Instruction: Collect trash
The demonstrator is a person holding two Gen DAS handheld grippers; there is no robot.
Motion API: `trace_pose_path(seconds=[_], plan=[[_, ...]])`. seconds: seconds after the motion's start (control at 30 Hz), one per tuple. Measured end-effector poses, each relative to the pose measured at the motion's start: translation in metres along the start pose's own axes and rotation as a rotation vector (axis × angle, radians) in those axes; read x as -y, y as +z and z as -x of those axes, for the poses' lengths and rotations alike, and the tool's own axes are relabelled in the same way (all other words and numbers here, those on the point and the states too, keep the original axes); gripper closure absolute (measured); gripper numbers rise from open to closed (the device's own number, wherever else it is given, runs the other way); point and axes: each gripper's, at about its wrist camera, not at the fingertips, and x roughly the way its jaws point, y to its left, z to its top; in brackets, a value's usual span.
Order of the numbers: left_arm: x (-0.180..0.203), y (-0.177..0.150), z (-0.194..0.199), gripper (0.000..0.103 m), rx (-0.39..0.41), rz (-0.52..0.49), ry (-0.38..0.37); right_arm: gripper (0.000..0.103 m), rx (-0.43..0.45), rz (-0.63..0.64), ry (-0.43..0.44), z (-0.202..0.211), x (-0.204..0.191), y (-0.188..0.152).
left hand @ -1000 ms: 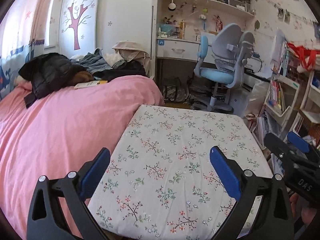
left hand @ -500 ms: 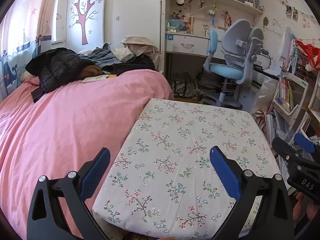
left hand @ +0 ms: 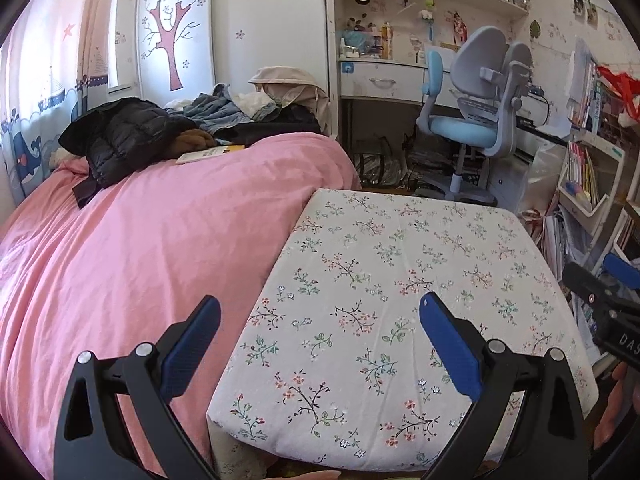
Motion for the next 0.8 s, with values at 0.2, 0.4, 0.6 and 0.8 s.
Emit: trace_pose_path(seconds=[0.2,0.4,0.6,0.8], plan=[[0.002,-0.002,0.004,0.008,0.013,-0.012,-0.035,0.008,-0.004,-0.005,-0.008,-0.001,0.002,0.000],[0.004,-0.002,0.008,0.008,0.026,-0.010,-0.088,0.008,-0.004,0.003,-0.012,-0.001,0.000,-0.001],[0.007,-0.002,0.009,0.008,0.031,-0.016,-0.115,0.008,-0.004,0.002,-0.013,-0.001,0.000,-0.001],[0.010,-0.004,0.010,0.008,0.038,-0.032,-0.120,0.008,-0.004,0.004,-0.012,-0.001,0.000,-0.001]])
